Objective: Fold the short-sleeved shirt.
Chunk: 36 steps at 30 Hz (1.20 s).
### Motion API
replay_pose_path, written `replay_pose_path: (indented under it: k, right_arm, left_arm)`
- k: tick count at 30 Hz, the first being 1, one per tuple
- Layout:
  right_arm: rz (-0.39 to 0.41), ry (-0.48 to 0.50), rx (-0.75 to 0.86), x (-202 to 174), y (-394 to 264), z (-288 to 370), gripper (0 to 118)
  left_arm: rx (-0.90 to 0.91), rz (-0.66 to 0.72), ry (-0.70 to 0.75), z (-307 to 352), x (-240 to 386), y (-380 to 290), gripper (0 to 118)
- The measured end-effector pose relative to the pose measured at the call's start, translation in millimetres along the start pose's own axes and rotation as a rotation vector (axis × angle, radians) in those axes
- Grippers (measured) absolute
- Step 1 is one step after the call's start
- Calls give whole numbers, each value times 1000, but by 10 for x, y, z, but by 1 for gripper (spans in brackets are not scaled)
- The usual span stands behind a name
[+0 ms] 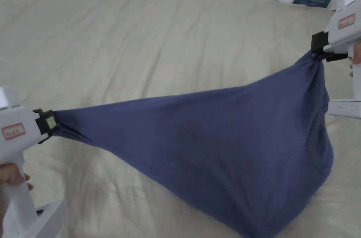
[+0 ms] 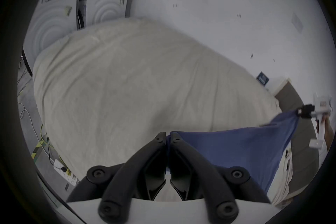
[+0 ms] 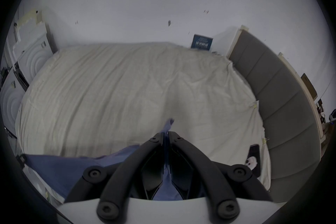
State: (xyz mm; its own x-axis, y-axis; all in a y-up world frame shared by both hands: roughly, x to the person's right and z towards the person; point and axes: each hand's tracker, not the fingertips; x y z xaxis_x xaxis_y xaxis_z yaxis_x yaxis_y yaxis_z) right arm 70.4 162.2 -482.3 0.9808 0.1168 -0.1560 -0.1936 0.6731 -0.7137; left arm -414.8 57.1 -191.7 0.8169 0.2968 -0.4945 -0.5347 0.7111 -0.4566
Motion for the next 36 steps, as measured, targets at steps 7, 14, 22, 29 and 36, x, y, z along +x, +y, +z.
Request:
replay_pose_path:
  k: [7, 14, 22, 29, 36]
  right_arm:
    - [-40, -24, 135, 444, -114, 1267, 4]
    - [-127, 10, 283, 811, -199, 2272, 4]
    - [-155, 33, 456, 937, -182, 3276, 4]
    - [-145, 21, 560, 940, 47, 3803, 3]
    - [-171, -83, 564, 851, 431, 3705, 3]
  left_arm:
    - [203, 5, -88, 497, 271, 760, 0]
    - [409, -69, -166, 1243, 628, 1383, 0]
    - [615, -61, -157, 2052, 943, 1932, 0]
    - [659, -159, -127, 2391, 1196, 2372, 0]
    - [579, -381, 23, 1971, 1536, 2743, 0]
